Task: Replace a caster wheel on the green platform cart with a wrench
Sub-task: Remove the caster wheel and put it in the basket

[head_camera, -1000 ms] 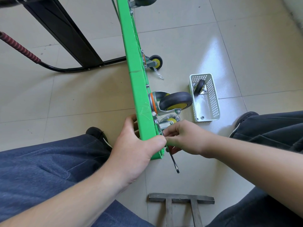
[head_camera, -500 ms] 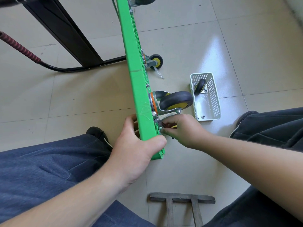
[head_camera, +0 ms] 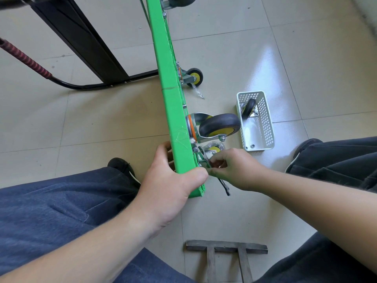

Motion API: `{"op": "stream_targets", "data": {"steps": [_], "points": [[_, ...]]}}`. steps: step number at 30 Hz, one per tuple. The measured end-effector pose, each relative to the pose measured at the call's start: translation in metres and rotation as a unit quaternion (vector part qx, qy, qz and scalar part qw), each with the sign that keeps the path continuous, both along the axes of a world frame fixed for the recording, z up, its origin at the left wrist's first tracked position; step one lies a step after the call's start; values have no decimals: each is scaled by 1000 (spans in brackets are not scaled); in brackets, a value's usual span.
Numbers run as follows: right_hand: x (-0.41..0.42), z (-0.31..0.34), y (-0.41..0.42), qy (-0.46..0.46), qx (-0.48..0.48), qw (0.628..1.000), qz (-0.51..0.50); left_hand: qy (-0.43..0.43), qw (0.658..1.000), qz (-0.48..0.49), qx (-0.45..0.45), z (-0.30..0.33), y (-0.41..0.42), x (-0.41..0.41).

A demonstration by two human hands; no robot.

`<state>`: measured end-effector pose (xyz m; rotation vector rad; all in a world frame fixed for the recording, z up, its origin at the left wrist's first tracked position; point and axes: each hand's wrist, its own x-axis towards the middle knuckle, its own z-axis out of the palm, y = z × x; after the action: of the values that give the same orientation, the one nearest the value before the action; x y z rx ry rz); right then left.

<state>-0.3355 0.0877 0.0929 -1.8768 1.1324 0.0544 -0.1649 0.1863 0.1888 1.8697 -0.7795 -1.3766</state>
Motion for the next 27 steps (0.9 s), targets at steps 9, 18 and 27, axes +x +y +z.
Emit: {"op": "stream_targets", "data": {"steps": [9,18,27], "points": [[-3,39,9,-78,177,977,-94,10,1000,4,-7,2,-1,-2],[6,37,14,-86,200,971,-94,12,1000,4,-10,2,0,-1],[8,30,8,-79,160,981,-69,14,1000,2,-5,3,0,-1]]}}
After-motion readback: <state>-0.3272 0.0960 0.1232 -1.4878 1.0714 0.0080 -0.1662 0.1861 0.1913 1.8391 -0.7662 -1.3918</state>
